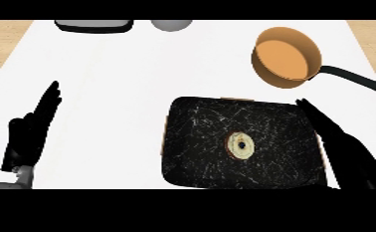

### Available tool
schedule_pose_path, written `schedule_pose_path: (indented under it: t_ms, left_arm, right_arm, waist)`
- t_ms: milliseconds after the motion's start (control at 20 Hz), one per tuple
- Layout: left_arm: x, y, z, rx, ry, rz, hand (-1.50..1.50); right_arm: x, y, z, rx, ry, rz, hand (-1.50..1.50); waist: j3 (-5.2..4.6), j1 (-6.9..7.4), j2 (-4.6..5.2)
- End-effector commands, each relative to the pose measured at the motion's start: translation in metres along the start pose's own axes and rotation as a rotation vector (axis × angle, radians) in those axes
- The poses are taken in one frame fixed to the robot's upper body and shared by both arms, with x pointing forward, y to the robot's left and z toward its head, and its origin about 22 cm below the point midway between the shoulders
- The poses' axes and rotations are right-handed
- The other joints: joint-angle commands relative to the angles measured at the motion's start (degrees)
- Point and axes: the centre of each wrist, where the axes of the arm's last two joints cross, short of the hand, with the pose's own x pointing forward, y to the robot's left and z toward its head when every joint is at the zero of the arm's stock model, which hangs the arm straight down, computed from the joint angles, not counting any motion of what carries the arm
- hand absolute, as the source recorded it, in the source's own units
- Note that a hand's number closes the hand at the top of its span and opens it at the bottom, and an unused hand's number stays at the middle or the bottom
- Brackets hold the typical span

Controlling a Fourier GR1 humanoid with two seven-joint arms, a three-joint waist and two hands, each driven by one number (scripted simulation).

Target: Pick the cupcake from the tray and place it in the pot

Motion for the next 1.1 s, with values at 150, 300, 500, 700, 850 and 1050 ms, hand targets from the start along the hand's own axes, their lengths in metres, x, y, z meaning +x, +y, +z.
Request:
schedule_pose_path:
  t_ms: [150, 300, 500, 700, 850, 1050]
  left_arm:
    - [0.007, 0.011, -0.01, 0.004, -0.005, -0.007, 0.0]
    - [-0.002, -0.004, -0.005, -0.009, 0.002, 0.003, 0.0]
    - [-0.002, -0.001, 0.001, 0.003, 0.023, 0.009, 0.0]
    - [-0.01, 0.0, -0.001, 0.007, 0.006, -0.002, 0.0]
    - [-0.008, 0.006, 0.001, 0.008, 0.021, 0.008, 0.0]
    - [-0.002, 0.003, 0.004, 0.025, 0.01, 0.009, 0.0]
  right_arm:
    - [0.042, 0.009, -0.018, 0.302, 0.141, 0.18, -1.5]
    - [0.066, 0.016, -0.042, 0.365, 0.165, 0.189, -1.5]
    - [0.09, 0.005, -0.053, 0.411, 0.171, 0.2, -1.5]
    - [0.1, 0.023, -0.075, 0.445, 0.196, 0.234, -1.5]
    - [0.096, 0.04, -0.064, 0.454, 0.233, 0.285, -1.5]
    - [0.099, 0.071, -0.082, 0.464, 0.251, 0.307, -1.5]
  waist:
    - [0.02, 0.37, 0.07]
    - [0.07, 0.26, 0.03]
    - [0.11, -0.53, -0.28]
    - [0.12, -0.9, -0.22]
    - [0.13, -1.34, -0.51]
    - [0.19, -1.05, -0.36]
